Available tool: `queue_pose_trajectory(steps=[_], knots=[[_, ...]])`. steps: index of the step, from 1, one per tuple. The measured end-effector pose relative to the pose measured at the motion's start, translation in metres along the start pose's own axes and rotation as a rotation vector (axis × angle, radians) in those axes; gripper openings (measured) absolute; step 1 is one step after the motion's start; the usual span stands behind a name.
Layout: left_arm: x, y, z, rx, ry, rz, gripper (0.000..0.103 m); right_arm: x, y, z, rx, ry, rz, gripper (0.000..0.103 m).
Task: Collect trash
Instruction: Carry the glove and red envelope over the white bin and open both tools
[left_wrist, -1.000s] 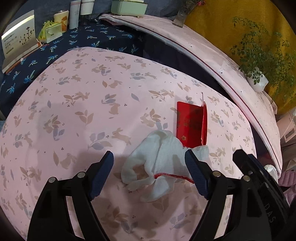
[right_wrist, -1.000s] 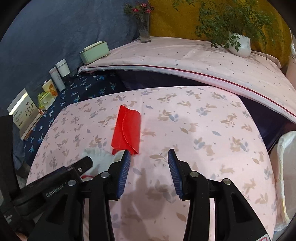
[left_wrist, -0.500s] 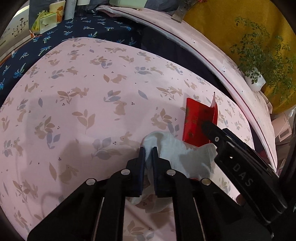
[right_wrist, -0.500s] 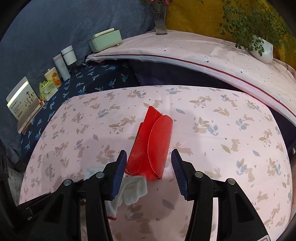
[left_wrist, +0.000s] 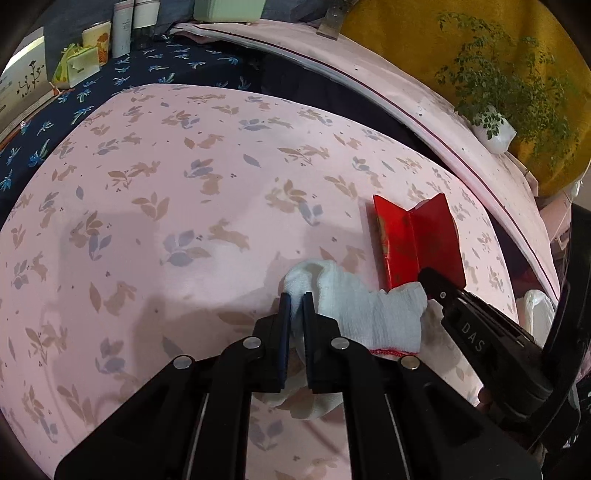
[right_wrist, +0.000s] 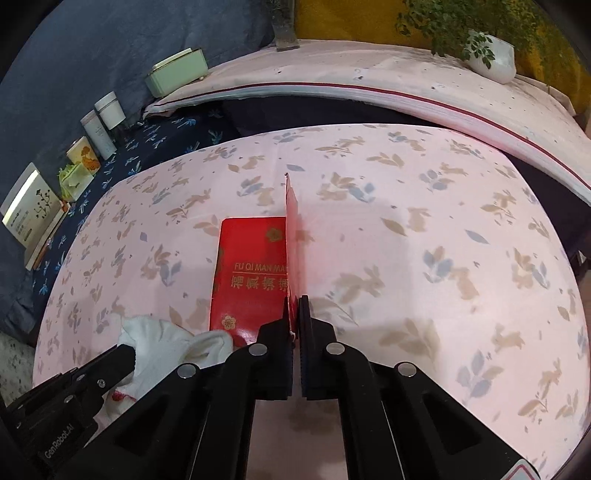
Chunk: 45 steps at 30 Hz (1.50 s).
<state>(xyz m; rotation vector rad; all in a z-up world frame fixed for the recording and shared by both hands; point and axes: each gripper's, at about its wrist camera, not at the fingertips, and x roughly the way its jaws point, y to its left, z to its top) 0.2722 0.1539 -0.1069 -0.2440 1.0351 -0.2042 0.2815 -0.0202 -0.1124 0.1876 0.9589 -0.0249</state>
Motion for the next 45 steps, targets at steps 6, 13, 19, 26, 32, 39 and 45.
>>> queue_pose_trajectory(steps=[6, 13, 19, 26, 32, 39, 45], knots=[[-0.013, -0.041, -0.034, 0.067, 0.018, -0.022, 0.006, -0.039, -0.043, -0.042, 0.06, -0.009, -0.037, 0.003], [-0.029, -0.096, -0.076, 0.169, 0.034, -0.04, 0.006, -0.082, -0.097, -0.087, 0.143, -0.018, -0.073, 0.003], [-0.044, -0.141, -0.104, 0.241, 0.031, -0.06, 0.006, -0.116, -0.144, -0.115, 0.234, -0.037, -0.09, 0.003], [-0.053, -0.185, -0.128, 0.309, 0.034, -0.057, 0.006, -0.144, -0.177, -0.135, 0.272, -0.07, -0.107, 0.003], [-0.055, -0.213, -0.142, 0.353, 0.041, -0.054, 0.006, -0.162, -0.203, -0.148, 0.313, -0.098, -0.109, 0.003], [-0.063, -0.242, -0.147, 0.399, 0.021, -0.062, 0.006, -0.179, -0.232, -0.155, 0.365, -0.133, -0.116, 0.002], [-0.069, -0.269, -0.145, 0.438, -0.004, -0.078, 0.006, -0.194, -0.254, -0.159, 0.404, -0.165, -0.126, 0.002]])
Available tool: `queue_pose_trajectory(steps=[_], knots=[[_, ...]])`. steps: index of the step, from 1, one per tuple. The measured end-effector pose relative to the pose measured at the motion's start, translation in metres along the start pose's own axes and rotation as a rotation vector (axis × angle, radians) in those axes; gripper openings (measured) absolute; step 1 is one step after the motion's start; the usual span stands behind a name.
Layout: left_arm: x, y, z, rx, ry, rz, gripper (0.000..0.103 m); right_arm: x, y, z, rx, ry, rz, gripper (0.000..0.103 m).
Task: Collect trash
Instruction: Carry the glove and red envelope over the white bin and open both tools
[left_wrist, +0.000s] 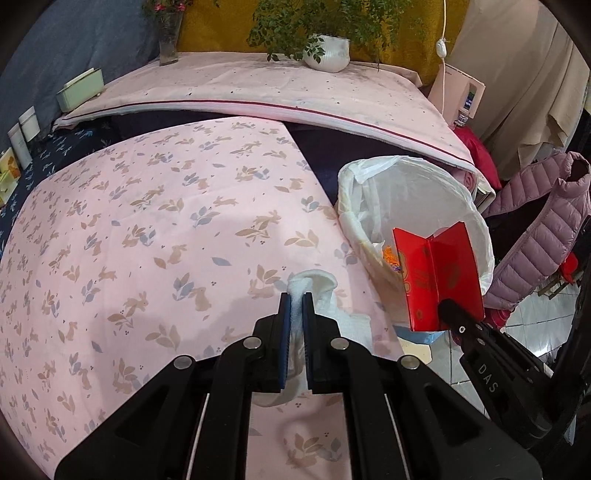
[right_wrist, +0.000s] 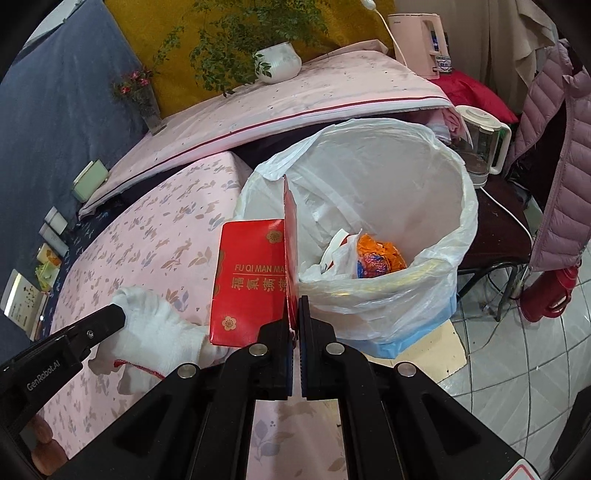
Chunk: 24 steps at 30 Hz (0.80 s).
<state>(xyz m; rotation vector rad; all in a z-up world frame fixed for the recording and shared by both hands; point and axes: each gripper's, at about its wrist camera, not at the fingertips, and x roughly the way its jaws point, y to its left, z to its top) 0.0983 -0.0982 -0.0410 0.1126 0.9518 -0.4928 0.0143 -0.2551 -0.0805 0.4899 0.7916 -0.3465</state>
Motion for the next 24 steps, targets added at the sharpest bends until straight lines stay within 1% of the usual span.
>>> queue_pose_trajectory(steps=[5, 15, 19, 22, 23, 24], knots=[[-0.005, -0.021, 0.014, 0.032, -0.023, -0.014, 0.006, -0.006, -0.019, 0.006, 0.029, -0.019, -0.013, 0.002], [-0.012, -0.072, 0.054, 0.094, -0.095, -0.064, 0.006, -0.008, -0.054, 0.019, 0.08, -0.034, -0.043, 0.002], [-0.001, -0.085, 0.066, 0.096, -0.089, -0.107, 0.007, -0.008, -0.064, 0.027, 0.086, -0.043, -0.051, 0.002], [0.011, -0.093, 0.073, 0.09, -0.078, -0.115, 0.008, -0.007, -0.069, 0.033, 0.086, -0.049, -0.056, 0.002], [0.015, -0.095, 0.075, 0.086, -0.075, -0.118, 0.012, -0.006, -0.071, 0.034, 0.087, -0.05, -0.058, 0.002], [0.018, -0.096, 0.077, 0.078, -0.071, -0.112, 0.026, -0.005, -0.072, 0.036, 0.09, -0.051, -0.058, 0.002]])
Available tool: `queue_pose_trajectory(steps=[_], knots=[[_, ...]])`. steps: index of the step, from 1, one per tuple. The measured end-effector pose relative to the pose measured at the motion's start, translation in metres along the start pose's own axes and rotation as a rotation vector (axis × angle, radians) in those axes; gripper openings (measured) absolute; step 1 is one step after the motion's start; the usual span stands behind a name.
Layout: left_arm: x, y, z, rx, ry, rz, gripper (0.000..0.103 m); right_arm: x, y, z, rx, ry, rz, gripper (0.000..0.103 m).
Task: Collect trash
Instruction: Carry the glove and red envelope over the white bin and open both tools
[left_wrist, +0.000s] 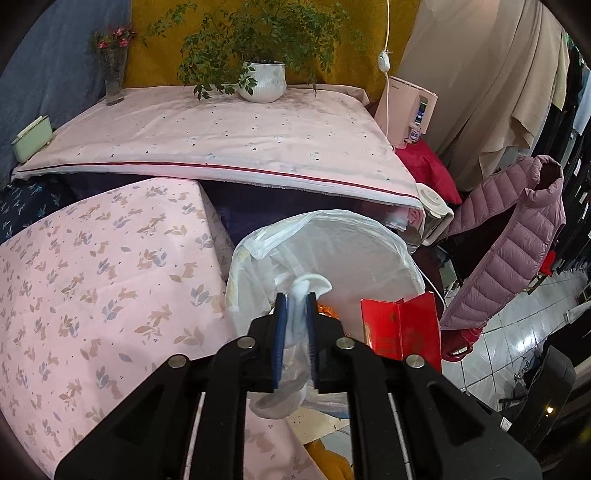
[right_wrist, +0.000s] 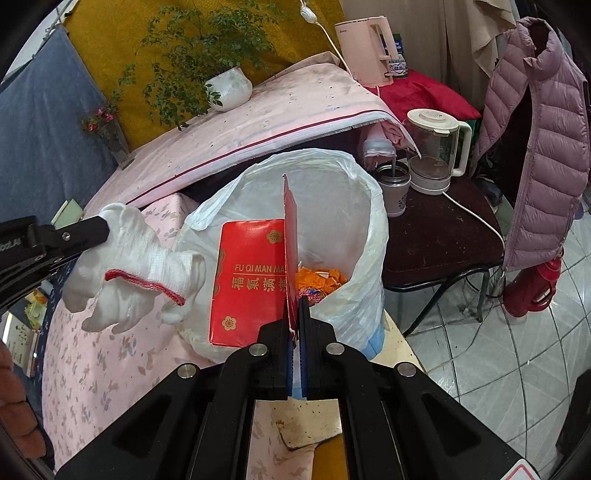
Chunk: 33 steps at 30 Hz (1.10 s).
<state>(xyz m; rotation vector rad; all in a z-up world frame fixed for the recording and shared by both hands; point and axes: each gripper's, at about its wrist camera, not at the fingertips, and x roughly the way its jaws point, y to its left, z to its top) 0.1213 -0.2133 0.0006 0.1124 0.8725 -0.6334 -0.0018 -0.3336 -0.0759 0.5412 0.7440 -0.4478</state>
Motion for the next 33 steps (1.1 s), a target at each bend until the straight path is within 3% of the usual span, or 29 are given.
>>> queue_pose_trajectory(steps=[2, 3, 16, 33], knots=[[0.004, -0.001, 0.002, -0.007, -0.01, 0.026, 0.044, 0.002, -0.002, 0.002, 0.004, 0.0, 0.0, 0.002], [0.005, -0.001, 0.002, -0.006, -0.016, 0.036, 0.045, 0.002, -0.002, 0.003, 0.005, 0.0, 0.0, 0.002], [0.02, 0.016, -0.01, -0.013, 0.014, 0.12, 0.045, 0.02, 0.006, 0.012, -0.015, 0.008, 0.003, 0.003], [0.022, 0.045, -0.022, -0.043, 0.03, 0.198, 0.045, 0.042, 0.047, 0.029, -0.109, 0.014, 0.013, 0.003]])
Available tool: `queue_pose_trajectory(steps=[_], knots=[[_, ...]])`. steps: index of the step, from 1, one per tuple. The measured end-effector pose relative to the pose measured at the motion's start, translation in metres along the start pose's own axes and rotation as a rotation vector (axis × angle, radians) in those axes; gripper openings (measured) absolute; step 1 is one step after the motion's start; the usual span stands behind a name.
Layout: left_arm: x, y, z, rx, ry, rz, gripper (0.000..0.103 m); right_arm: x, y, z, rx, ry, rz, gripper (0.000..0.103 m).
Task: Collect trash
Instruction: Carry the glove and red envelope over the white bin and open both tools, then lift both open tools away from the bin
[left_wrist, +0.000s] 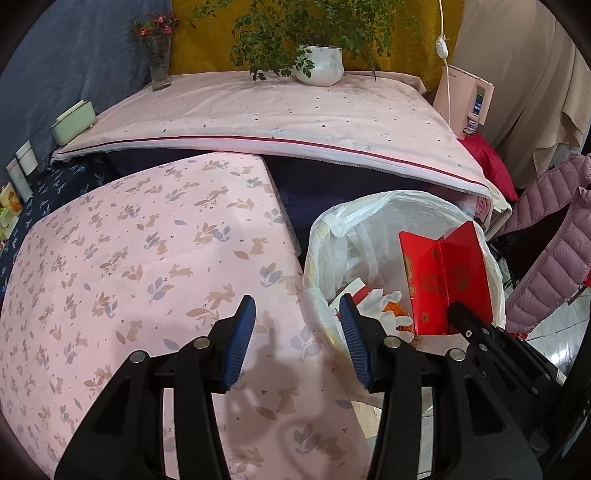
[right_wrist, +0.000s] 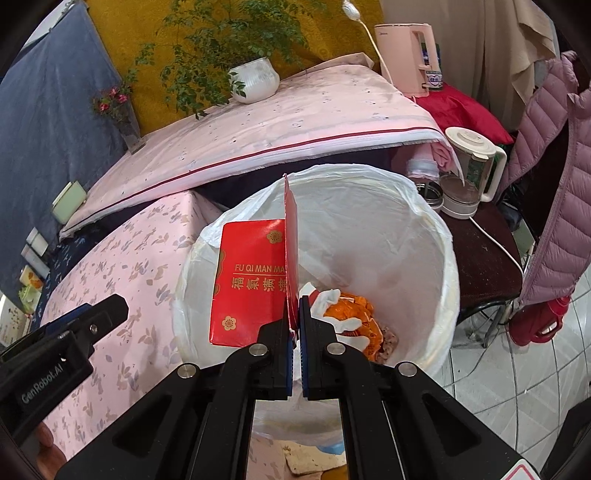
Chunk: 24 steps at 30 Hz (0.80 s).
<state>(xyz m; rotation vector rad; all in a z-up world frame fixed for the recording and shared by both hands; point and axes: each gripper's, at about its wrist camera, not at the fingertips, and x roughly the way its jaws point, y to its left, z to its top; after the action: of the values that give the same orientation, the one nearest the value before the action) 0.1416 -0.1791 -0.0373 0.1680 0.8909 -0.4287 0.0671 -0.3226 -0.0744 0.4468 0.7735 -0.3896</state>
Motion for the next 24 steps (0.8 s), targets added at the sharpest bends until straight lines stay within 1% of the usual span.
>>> queue_pose_trajectory(steps=[9, 13, 15, 17, 19, 23, 24], knots=[[0.006, 0.017, -0.007, -0.034, 0.015, 0.019, 0.045, 0.013, 0.01, 0.0, -0.02, 0.012, -0.023, 0.006], [0.009, 0.021, -0.012, -0.041, 0.024, 0.022, 0.045, 0.021, 0.012, -0.001, -0.03, 0.033, -0.038, 0.014], [0.01, 0.022, -0.014, -0.038, 0.025, 0.028, 0.045, 0.022, 0.013, -0.003, -0.031, 0.039, -0.04, 0.016], [0.01, 0.023, -0.016, -0.033, 0.023, 0.038, 0.045, 0.019, 0.014, -0.005, -0.034, 0.036, -0.042, 0.021], [0.009, 0.024, -0.018, -0.033, 0.021, 0.043, 0.045, 0.015, 0.015, -0.006, -0.045, 0.031, -0.05, 0.031], [0.006, 0.026, -0.022, -0.037, 0.018, 0.05, 0.045, 0.004, 0.016, -0.01, -0.063, 0.024, -0.061, 0.039], [0.005, 0.026, -0.024, -0.038, 0.018, 0.051, 0.047, 0.001, 0.016, -0.011, -0.065, 0.022, -0.065, 0.043]])
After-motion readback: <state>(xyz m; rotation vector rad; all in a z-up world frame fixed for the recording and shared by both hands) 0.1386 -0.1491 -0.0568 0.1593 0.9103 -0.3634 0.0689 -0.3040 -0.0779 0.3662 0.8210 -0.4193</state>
